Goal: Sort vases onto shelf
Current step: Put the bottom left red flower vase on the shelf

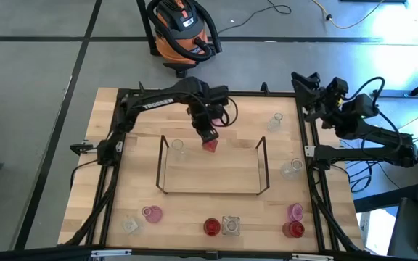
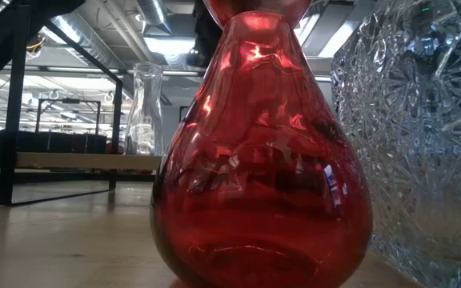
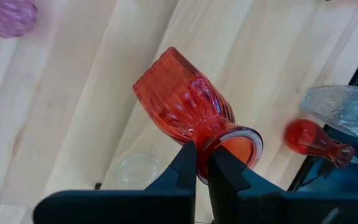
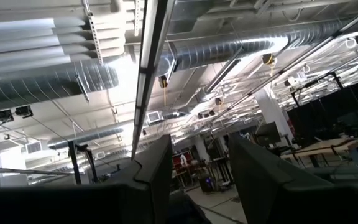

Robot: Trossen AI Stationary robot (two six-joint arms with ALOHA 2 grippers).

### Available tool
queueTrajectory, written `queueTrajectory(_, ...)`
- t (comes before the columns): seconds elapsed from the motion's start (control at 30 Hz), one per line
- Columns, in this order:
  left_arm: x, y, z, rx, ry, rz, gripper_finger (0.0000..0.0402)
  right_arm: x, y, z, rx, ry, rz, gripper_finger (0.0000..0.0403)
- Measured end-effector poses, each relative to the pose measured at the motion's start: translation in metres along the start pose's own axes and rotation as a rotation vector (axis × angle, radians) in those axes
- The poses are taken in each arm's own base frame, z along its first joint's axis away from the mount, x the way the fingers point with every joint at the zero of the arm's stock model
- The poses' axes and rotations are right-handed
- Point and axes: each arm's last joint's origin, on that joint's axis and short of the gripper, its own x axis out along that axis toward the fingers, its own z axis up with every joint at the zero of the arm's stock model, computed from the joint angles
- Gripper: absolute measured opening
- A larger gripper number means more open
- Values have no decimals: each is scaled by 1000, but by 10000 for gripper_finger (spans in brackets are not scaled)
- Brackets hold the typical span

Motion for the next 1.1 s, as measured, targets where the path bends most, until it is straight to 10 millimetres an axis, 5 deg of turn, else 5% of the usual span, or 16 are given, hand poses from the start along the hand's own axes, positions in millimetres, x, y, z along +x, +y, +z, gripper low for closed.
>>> queueTrajectory(0.53, 56, 20, -7, -2, 216, -27, 18, 0, -1, -5, 33, 54, 11, 147)
queueTrajectory(1.1, 58, 21, -6, 30, 201, -33, 40, 0, -3, -9, 21, 86, -28, 147)
